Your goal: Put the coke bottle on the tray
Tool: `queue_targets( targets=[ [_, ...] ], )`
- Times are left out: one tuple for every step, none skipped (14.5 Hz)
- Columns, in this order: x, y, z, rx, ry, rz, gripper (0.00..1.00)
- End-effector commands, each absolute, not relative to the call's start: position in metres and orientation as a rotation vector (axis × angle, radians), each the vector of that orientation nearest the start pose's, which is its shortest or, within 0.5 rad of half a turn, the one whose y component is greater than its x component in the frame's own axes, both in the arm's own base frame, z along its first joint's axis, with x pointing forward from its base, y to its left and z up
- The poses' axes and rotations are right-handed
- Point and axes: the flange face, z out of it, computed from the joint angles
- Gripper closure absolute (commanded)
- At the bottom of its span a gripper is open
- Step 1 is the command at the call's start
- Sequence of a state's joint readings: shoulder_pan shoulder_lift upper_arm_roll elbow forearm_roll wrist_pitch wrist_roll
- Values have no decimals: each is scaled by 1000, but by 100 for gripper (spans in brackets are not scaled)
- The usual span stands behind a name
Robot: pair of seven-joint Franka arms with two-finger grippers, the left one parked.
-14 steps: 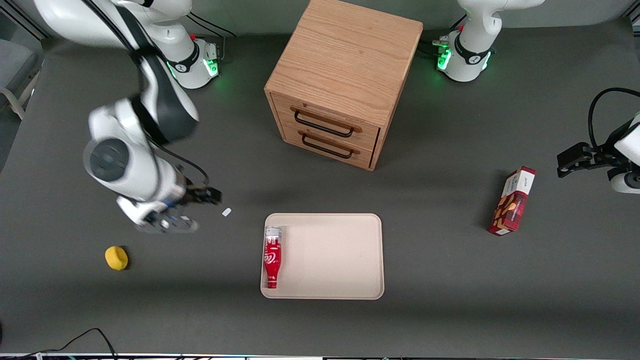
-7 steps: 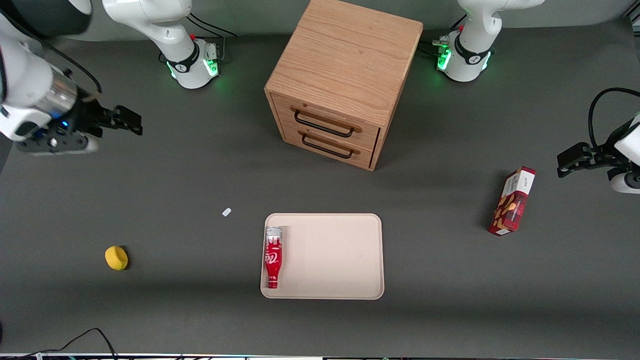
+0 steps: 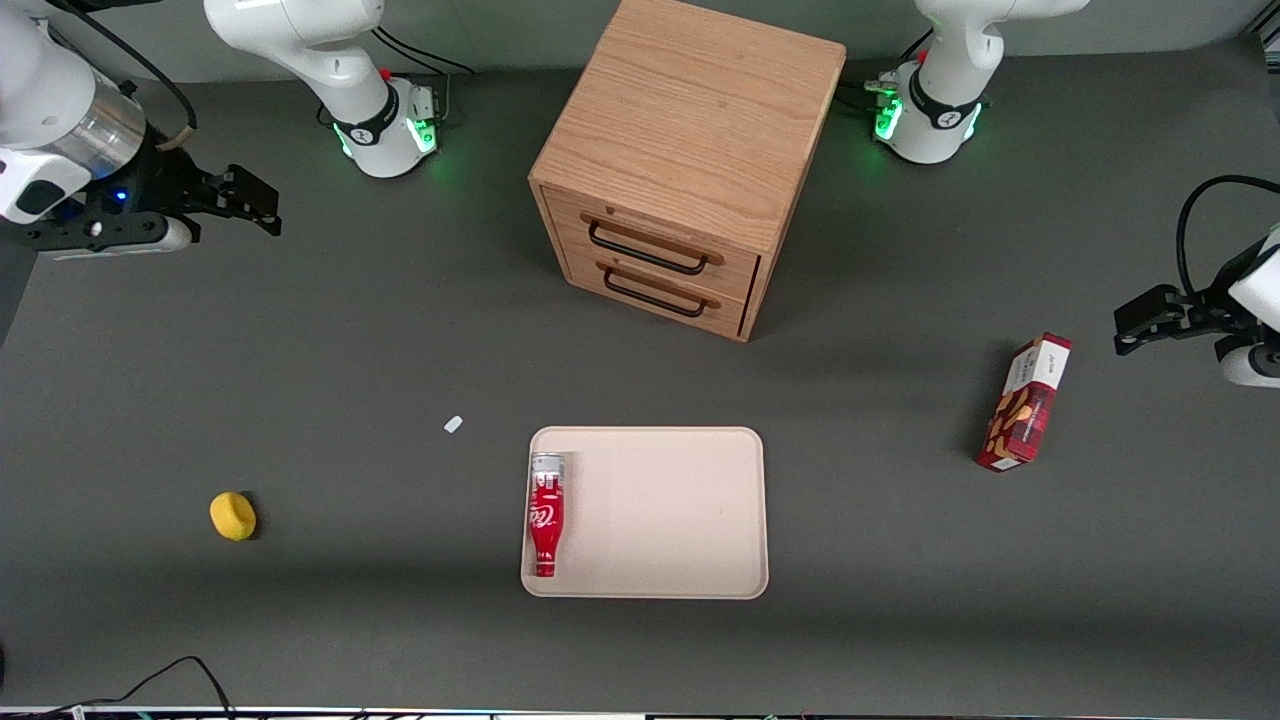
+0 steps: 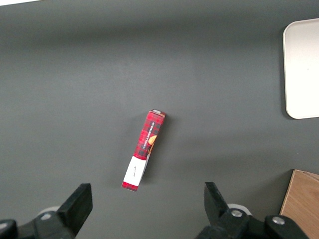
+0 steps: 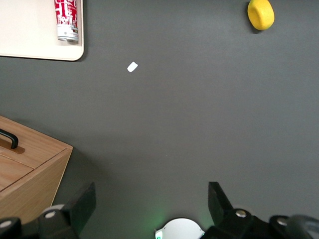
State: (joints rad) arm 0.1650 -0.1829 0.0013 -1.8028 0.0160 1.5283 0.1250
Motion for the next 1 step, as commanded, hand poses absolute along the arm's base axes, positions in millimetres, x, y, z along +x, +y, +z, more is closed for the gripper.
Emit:
queue_targets(
  targets=[
    [478,79,604,-3129,-56,147,0]
  ],
)
